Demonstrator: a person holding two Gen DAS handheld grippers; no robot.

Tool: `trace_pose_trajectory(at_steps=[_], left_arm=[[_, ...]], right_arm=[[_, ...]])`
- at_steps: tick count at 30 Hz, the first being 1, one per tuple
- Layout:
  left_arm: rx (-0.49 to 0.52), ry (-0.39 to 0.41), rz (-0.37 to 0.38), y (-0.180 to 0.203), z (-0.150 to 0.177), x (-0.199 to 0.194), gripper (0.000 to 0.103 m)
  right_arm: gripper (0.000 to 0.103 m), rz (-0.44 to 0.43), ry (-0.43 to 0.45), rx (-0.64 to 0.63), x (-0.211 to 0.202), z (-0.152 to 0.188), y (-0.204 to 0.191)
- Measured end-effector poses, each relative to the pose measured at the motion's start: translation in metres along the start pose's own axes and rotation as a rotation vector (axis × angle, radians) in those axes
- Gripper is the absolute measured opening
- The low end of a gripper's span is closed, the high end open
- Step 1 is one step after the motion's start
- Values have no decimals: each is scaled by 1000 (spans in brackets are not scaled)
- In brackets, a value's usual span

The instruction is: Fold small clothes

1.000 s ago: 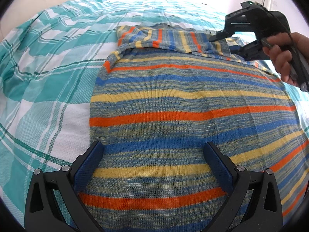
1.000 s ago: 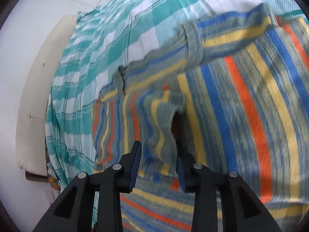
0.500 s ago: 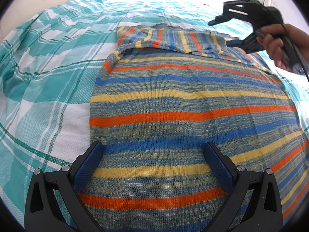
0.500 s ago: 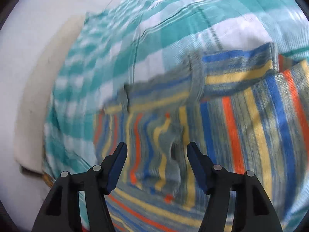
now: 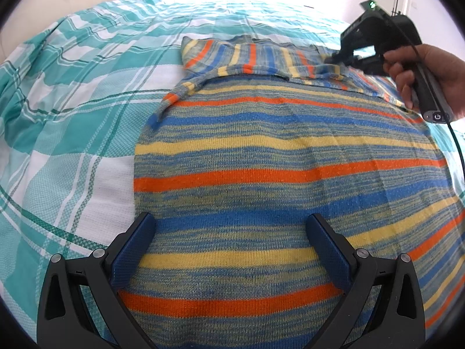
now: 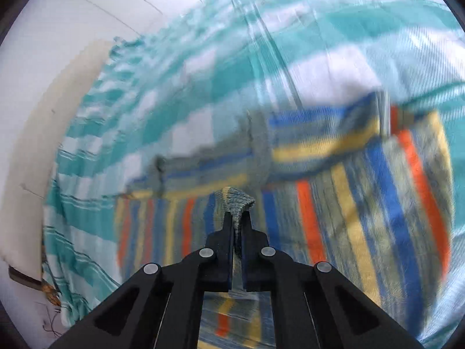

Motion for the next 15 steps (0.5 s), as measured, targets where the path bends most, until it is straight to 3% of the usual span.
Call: trace_pose_trajectory(at_steps=[3, 5, 7, 9, 12, 14, 15], left_arm=[[0, 0, 1, 1, 0, 0, 102], [0, 0, 0, 1, -1, 0, 102], [0, 0, 0, 1, 0, 0, 102], [0, 0, 0, 1, 0, 0, 102], [0, 1, 0, 1, 0, 0, 102], [0, 3, 1, 1, 0, 0, 102], [0, 5, 2, 0, -1, 0, 102]], right_arm=[[13, 16, -23, 10, 4, 0, 3], [20, 66, 20, -22, -8, -1, -1], [21, 116, 90, -84, -27, 0, -10], [21, 83, 108, -166, -40, 5, -22], [20, -30, -6, -251, -28, 21, -34], [18, 34, -141, -265, -5, 37, -24], [12, 67, -160, -258, 0, 42, -17]])
Point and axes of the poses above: each gripper's, at about its wrist camera, not at the fingertips, and x roughly the way its jaws point, y to its right, z to its underside, the point moved 2 cm from there along x, roughly the way its jaws point
